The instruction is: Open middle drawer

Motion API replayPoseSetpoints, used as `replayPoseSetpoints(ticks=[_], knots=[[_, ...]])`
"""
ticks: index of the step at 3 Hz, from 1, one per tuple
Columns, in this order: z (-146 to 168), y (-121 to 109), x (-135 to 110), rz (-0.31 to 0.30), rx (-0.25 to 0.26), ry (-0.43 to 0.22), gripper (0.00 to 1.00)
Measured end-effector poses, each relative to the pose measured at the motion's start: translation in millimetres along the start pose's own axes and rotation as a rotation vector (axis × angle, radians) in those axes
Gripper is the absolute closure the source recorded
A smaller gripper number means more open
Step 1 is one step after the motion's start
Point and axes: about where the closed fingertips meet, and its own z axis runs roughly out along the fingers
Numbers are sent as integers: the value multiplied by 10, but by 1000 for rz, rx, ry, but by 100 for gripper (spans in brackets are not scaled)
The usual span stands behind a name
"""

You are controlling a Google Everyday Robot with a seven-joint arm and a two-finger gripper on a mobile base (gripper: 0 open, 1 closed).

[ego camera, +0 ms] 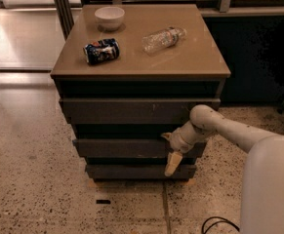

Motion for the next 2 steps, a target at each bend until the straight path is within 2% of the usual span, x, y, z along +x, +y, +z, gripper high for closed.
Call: replayPoseSetpoints(ticks=[2], knots=[[194, 70, 178, 40, -56, 8, 0]])
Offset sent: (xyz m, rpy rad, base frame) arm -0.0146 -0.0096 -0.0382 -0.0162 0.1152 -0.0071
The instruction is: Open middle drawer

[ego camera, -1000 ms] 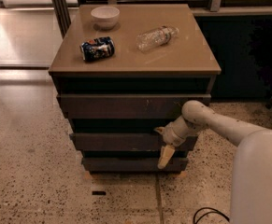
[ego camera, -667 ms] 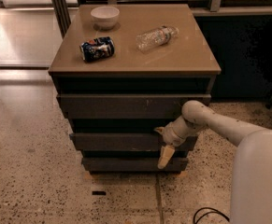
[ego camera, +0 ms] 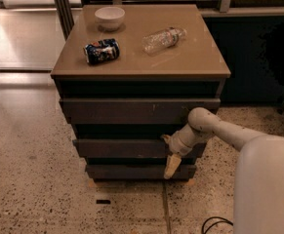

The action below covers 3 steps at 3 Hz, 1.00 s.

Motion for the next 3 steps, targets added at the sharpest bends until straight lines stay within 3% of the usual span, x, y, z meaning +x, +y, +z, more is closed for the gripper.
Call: replayPoseSetpoints(ticks=[2, 3], knots=[[-48, 114, -37, 18, -12, -9, 0], [-102, 463, -129, 57, -67, -22, 0]])
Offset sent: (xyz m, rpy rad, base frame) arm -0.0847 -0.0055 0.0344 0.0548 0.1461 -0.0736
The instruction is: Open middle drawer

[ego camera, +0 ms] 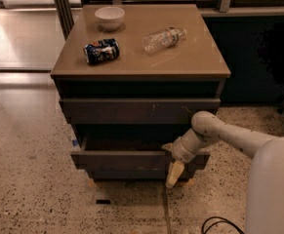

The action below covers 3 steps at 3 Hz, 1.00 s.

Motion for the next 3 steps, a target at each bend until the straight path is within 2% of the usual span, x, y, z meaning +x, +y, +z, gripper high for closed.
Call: replayPoseSetpoints(ticks=[2, 3], knots=[[138, 119, 81, 5, -37, -41, 0], [107, 128, 59, 5, -38, -41, 0]])
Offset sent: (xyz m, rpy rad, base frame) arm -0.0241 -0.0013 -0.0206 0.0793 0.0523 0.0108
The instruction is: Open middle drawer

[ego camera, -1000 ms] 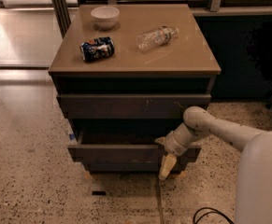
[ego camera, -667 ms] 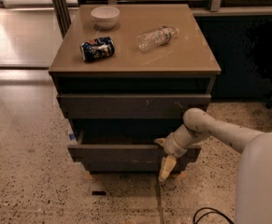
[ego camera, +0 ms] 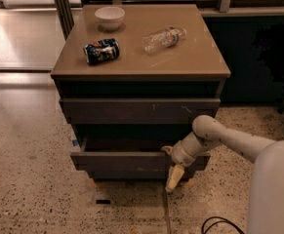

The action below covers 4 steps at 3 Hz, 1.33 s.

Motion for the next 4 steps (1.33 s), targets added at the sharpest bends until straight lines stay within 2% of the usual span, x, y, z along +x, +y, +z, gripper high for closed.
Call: replayPoseSetpoints(ticks=[1, 2, 4], knots=[[38, 146, -6, 0, -22, -14, 0], [34, 147, -9, 0, -22, -14, 0], [134, 956, -166, -29, -108, -64, 0]])
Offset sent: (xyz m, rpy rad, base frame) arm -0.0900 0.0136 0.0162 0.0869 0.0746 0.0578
